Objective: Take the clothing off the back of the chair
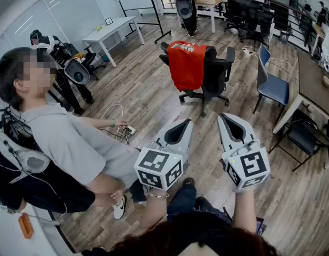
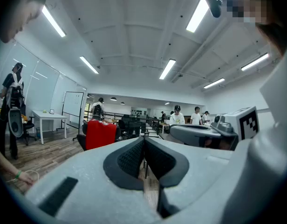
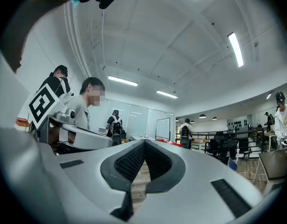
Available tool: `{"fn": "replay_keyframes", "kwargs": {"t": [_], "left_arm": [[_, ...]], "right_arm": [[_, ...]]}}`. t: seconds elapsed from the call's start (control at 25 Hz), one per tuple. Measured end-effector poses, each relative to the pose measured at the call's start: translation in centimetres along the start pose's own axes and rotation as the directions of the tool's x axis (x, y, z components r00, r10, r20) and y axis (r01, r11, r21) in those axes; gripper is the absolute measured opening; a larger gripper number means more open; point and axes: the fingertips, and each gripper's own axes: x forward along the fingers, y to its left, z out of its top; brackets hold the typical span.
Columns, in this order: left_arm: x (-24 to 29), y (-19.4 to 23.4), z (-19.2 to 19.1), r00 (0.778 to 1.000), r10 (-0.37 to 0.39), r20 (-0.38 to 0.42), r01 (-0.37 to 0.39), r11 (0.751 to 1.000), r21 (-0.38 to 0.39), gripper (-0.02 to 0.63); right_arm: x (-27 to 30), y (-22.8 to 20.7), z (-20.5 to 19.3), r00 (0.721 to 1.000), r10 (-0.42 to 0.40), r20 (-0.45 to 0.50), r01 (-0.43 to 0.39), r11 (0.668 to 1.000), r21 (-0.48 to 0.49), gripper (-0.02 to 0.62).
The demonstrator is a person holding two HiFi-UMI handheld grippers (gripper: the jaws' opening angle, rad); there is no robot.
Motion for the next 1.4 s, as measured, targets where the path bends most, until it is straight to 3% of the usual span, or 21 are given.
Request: {"fn": "replay_keyframes", "kwargs": {"t": [0.6, 1.4], "left_arm": [[2.3, 3.6, 1.1, 1.000, -0.016, -0.013, 0.016, 1.000, -0.006, 0.017], [8.7, 14.4, 0.6, 0.995, -0.095, 0.004, 0.095, 0.995, -0.009, 0.017]], "right_arm": [[4.1, -1.1, 0.3, 1.000, -0.014, 0.006, 0.014, 0.999, 0.030, -0.005], [15.6, -2.5, -2.5, 0.998, -0.068, 0.009, 0.068, 0.997, 0.032, -0.003]]}}
